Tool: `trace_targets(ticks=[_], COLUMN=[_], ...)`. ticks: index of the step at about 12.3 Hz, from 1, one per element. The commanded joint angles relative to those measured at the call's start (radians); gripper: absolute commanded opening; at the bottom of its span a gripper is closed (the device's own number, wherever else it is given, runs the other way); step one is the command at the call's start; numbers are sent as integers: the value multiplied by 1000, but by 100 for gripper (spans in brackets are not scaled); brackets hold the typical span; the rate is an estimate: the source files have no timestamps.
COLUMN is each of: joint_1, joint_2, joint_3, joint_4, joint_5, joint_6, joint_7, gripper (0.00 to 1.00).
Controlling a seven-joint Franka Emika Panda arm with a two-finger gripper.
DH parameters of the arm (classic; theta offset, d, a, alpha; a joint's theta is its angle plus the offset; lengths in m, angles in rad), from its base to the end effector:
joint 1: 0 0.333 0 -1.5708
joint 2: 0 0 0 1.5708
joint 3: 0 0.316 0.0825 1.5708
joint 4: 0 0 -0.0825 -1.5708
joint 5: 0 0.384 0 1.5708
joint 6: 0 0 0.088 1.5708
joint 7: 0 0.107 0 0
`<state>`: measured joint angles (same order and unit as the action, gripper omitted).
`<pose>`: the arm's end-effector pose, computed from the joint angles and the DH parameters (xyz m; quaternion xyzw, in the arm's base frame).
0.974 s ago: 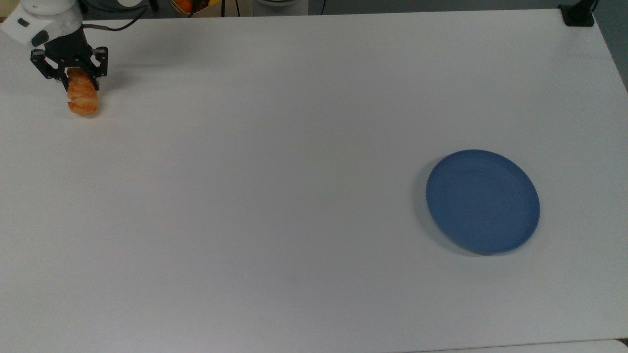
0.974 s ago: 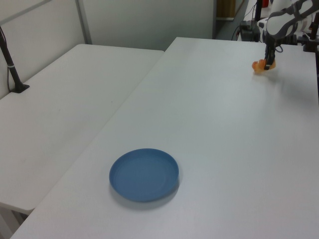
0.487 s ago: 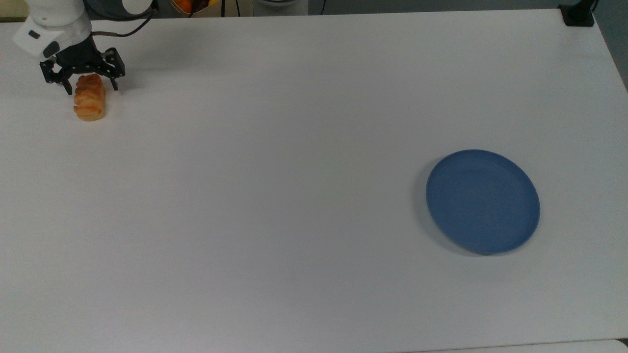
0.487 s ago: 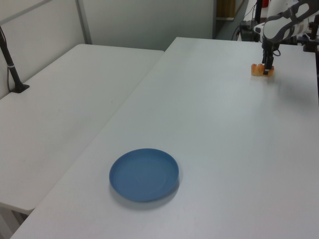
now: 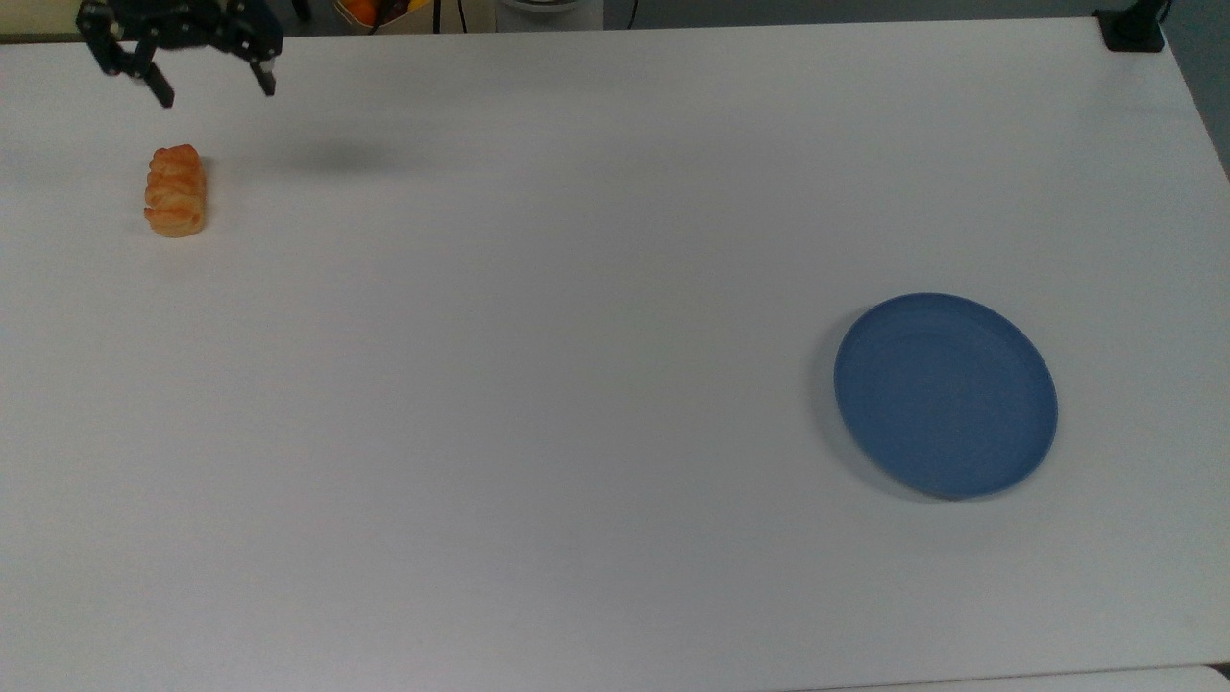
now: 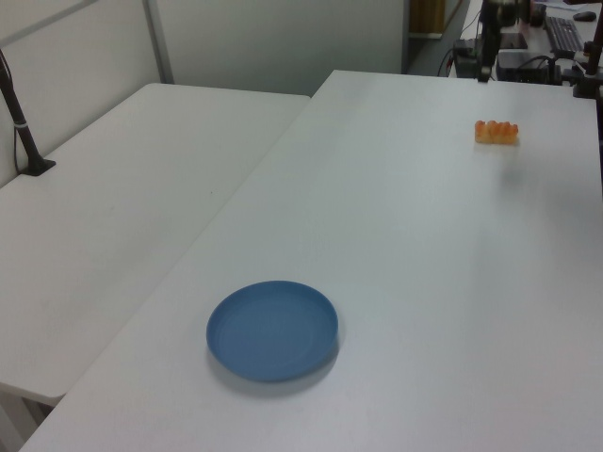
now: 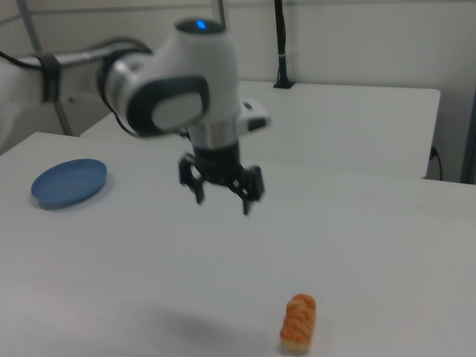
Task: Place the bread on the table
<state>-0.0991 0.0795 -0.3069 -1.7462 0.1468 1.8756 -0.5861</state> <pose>0.5507 -0.2191 0.5246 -0.9954 -0.0705 -0.0516 0.0387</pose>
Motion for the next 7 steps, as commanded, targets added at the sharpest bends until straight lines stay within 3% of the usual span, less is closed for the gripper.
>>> trace_targets(ticks=[1, 4, 6, 7], joint_1=[5, 7, 10, 37], joint_2=[-75, -145, -167, -168], joint_3=[69, 196, 288, 308], joint_4=[140, 162, 162, 160], joint_5=[110, 131, 113, 111], joint_6=[-276, -345, -342, -336], joint_7=[245, 493, 593, 630], gripper=[100, 100, 100, 100])
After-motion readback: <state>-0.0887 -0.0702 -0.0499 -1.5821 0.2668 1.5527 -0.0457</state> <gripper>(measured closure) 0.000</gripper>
